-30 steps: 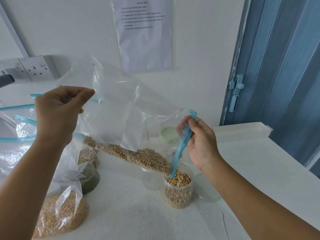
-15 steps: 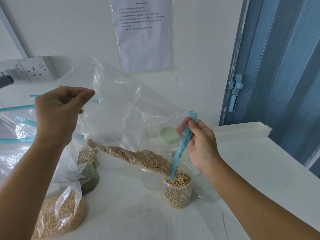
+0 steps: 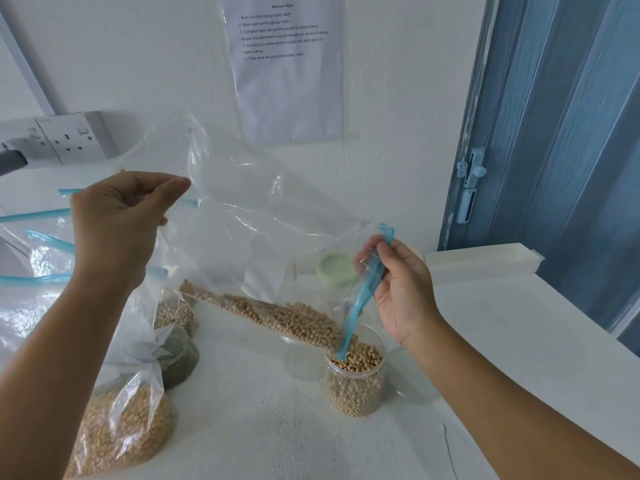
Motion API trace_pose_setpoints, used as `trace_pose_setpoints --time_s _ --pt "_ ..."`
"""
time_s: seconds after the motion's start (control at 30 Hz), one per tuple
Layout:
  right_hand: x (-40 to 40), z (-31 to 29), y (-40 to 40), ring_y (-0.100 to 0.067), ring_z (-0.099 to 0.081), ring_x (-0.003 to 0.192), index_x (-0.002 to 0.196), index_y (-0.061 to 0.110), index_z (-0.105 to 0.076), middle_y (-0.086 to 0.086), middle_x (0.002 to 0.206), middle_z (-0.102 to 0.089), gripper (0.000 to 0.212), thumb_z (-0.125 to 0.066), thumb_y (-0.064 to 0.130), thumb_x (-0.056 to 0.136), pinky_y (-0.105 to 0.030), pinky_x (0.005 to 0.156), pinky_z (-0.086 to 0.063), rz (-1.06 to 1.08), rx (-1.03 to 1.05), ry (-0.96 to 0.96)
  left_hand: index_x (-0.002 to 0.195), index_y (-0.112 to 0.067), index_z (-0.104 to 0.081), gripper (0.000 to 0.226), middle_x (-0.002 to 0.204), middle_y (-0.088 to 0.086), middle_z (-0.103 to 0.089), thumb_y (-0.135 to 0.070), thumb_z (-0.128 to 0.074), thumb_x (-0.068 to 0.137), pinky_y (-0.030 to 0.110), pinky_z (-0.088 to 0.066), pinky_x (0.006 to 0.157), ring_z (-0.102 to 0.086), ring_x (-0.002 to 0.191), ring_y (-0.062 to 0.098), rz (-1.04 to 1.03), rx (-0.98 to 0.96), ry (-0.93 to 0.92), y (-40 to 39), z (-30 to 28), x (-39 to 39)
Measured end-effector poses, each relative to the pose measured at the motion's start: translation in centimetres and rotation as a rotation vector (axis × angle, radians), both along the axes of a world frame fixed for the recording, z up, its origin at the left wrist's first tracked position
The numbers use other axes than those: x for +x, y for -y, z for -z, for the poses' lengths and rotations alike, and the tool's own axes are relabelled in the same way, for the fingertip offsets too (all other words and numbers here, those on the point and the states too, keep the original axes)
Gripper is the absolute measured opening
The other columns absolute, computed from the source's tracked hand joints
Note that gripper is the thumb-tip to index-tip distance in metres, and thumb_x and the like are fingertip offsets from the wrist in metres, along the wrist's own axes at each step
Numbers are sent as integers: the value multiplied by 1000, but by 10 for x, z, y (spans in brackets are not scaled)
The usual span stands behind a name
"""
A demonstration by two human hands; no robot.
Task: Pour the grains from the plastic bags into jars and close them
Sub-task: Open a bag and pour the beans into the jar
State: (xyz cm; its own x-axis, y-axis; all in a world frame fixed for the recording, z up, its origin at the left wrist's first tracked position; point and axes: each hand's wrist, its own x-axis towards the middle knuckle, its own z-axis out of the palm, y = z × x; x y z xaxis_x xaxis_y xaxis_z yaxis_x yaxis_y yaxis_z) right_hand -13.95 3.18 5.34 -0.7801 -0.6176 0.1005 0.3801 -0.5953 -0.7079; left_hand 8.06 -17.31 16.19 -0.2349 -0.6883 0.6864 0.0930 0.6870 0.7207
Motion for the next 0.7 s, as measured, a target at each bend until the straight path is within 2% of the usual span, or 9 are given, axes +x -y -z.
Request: trace_pose_setpoints --time_s 0.27,0.43,0.7 --pt "-1 1 0 -21 -64 89 100 2 -67 -10 89 -65 19 -50 3 106 -35 92 -61 5 -3 9 95 -26 -77 12 70 -21 -72 -28 -84 86 14 -49 60 -57 61 2 16 9 -4 -1 -2 -3" --pt "-2 3 1 -20 -64 87 99 2 -67 -11 91 -63 18 -49 3 106 -32 85 -62 -6 5 -1 91 -30 -77 10 70 -20 -72 -29 -85 85 15 -48 60 -56 61 3 23 26 -6 3 4 -1" --pt "-3 -1 6 -19 -66 86 99 2 -67 -10 91 -65 19 -50 4 106 -36 93 -61 -9 7 -18 90 -34 -78 9 71 -19 -73 -33 -85 85 15 -49 61 -55 60 3 13 10 4 9 -4 1"
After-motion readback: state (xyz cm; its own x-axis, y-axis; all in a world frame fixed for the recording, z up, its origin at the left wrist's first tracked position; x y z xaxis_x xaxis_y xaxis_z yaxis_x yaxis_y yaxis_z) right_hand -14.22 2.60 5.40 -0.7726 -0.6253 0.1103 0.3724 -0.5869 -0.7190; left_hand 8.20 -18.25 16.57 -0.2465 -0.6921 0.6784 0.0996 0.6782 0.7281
